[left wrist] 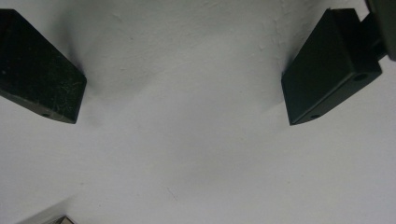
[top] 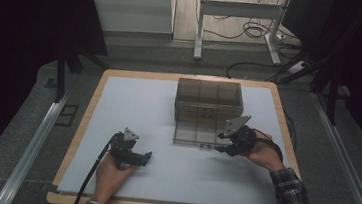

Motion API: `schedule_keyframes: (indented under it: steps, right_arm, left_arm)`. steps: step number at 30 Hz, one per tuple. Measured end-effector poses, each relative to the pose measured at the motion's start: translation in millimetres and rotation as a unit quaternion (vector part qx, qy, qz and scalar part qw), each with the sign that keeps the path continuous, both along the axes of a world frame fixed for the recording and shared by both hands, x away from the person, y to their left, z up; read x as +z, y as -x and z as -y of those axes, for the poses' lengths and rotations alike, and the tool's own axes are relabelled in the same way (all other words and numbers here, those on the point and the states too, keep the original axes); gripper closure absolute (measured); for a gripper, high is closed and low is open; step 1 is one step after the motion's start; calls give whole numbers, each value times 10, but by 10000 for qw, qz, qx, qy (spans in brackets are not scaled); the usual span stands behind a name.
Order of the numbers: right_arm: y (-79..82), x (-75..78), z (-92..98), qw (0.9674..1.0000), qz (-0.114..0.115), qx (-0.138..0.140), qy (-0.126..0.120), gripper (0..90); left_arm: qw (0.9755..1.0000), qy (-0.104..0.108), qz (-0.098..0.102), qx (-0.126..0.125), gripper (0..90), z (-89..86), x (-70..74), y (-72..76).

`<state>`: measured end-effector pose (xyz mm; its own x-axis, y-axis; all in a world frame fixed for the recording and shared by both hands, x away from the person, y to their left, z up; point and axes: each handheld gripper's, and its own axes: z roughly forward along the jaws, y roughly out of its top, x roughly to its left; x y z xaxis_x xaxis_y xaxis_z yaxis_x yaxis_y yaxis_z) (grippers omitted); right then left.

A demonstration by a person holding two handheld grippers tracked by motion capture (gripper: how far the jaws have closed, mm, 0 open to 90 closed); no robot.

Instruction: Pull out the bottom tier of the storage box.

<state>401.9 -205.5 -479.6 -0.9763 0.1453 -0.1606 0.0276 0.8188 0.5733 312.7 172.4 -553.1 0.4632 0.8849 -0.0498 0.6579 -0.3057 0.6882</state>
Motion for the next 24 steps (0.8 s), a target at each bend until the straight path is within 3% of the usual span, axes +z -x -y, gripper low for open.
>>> schedule_keyframes:
  steps: [12,24]
  right_arm:
    - [87,26,-27,9994,44,-281,-185,329]
    - [203,24,-20,9971,103,-613,-432,279]
  left_arm:
    - [10000,-2,2,-10,0,-1,0,-1]
    - [10000,-7,2,1,0,1,0,0]
